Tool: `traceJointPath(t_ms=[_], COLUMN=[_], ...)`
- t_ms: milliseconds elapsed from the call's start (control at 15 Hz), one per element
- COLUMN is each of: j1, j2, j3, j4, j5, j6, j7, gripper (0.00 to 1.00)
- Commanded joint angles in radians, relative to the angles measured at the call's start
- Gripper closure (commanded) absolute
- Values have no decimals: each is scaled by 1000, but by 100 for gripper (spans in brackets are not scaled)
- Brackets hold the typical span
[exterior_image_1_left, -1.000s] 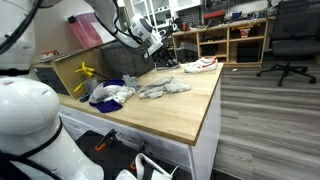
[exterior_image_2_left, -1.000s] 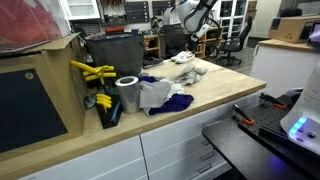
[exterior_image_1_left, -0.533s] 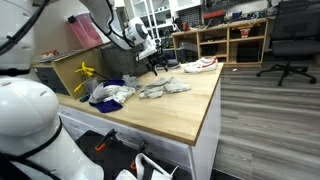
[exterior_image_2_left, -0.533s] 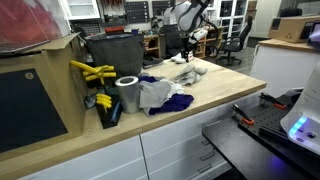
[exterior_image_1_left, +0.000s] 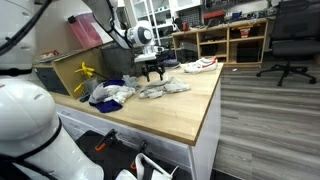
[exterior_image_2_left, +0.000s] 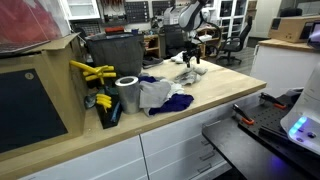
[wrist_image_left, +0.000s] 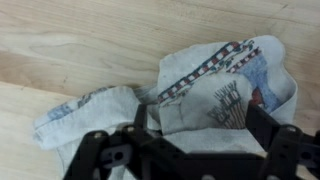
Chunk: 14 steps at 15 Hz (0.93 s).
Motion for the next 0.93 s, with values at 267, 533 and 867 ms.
traceJointPath(t_ms=[267,533,867], j1=[-31,-22,-27], j2=[46,108,133], j3=[35,39,35], j4=[-23,-9,-6], j5=[66,50,49], j6=[-23,-24,-38], j7=[-140,-150,-144], gripper=[0,0,41])
